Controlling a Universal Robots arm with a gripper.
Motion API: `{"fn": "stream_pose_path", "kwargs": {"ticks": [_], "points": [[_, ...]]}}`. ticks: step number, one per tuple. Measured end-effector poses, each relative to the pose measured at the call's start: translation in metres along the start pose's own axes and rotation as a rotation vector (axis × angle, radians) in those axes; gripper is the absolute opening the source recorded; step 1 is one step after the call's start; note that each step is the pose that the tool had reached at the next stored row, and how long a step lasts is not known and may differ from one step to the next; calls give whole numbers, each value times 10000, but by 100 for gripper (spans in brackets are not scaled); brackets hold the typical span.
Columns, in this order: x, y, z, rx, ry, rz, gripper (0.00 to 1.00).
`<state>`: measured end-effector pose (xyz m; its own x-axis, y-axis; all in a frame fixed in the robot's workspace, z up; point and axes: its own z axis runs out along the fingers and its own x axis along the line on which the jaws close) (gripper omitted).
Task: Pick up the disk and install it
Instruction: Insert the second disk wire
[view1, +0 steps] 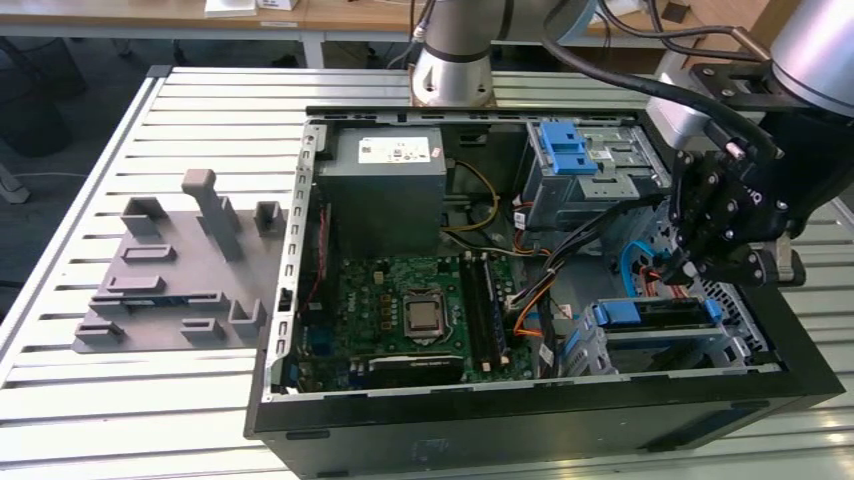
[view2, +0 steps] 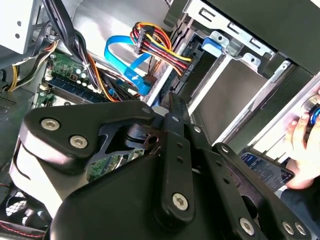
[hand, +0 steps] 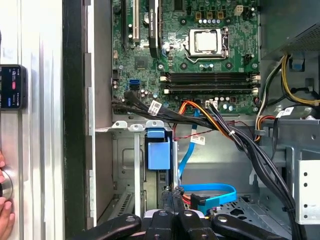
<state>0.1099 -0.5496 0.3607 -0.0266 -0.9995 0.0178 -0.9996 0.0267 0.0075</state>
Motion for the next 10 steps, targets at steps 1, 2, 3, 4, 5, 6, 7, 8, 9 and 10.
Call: {"fn": "stream_pose_path", "kwargs": {"ticks": [1, 2, 3, 4, 5, 6, 7, 8, 9, 10], "points": [[-4, 1, -1, 0, 1, 0, 11], [-7, 3, -3, 0, 0, 1, 11], [-10, 4, -6, 0, 0, 1, 11], [-13, 5, -9, 0, 1, 0, 11], [-18, 6, -11, 0, -1, 0, 11], [-22, 8, -13, 0, -1, 0, 11], [-27, 9, -15, 0, 1, 0, 11], [-30, 12, -16, 0, -1, 1, 11], [-33, 16, -15, 0, -1, 2, 11], [-35, 20, -15, -1, -1, 1, 11]]}}
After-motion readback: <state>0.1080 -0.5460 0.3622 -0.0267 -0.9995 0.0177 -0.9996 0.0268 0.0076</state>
